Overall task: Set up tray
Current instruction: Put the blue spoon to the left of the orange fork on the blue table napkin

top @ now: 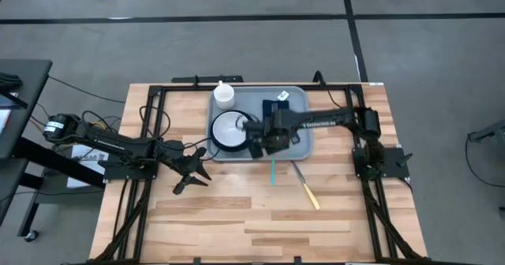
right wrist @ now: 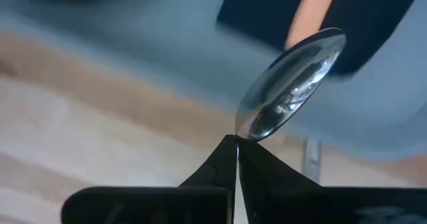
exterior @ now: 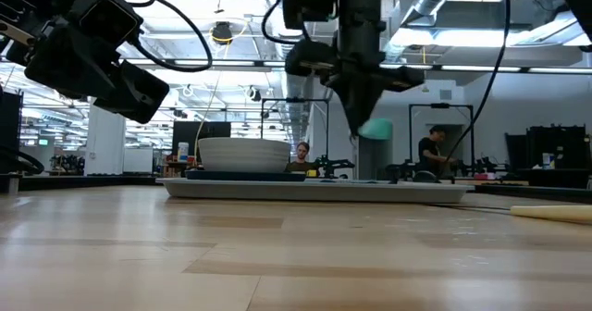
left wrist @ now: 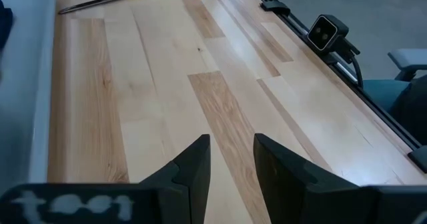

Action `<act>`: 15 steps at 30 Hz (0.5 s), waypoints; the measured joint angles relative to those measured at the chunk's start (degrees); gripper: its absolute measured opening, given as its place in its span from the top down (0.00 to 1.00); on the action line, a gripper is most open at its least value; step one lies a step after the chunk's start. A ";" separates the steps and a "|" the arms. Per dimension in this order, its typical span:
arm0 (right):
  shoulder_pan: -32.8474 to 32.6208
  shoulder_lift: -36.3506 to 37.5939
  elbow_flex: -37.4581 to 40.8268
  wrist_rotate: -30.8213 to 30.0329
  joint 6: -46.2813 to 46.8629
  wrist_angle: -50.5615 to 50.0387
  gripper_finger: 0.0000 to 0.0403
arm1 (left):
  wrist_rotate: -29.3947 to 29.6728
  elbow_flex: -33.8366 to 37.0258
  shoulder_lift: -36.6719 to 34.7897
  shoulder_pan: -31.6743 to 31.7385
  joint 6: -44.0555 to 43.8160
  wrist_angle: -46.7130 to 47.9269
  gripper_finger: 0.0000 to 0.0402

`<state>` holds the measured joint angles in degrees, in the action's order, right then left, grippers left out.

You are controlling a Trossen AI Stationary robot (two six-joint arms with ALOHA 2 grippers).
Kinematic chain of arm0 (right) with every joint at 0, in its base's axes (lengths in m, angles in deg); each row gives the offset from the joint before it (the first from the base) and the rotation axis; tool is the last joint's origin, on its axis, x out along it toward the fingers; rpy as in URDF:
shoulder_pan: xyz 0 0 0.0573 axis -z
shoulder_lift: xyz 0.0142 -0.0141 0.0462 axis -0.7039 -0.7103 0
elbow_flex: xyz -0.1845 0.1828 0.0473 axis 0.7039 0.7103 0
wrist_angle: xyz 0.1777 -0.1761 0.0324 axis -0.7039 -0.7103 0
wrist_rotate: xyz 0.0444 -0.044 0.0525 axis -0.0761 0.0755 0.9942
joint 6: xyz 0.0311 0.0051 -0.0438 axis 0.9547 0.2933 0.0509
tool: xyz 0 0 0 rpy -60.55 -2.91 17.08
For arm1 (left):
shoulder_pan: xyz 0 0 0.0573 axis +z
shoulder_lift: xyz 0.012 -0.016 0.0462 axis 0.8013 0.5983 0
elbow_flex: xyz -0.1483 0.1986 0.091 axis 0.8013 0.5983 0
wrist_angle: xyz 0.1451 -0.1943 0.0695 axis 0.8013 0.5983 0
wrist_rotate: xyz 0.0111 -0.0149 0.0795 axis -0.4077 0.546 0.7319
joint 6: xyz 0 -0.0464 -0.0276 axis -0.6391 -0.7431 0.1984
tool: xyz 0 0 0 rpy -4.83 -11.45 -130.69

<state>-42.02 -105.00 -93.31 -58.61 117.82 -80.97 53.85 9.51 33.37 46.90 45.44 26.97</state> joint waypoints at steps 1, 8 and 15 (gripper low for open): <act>1.30 0.00 -0.29 -0.18 -1.02 -0.07 1.00 | 0.00 0.00 0.00 -0.01 -0.01 0.00 0.74; 9.65 -0.09 -0.36 -2.60 -8.00 1.46 1.00 | -0.04 0.00 0.01 -0.01 0.03 0.11 0.74; 16.43 -0.15 -0.35 -2.15 -15.23 7.86 1.00 | 0.02 0.00 0.00 0.00 0.51 0.00 0.74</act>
<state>-25.59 -105.15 -93.66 -60.76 102.59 -73.11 53.87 9.51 33.37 46.90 45.95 26.97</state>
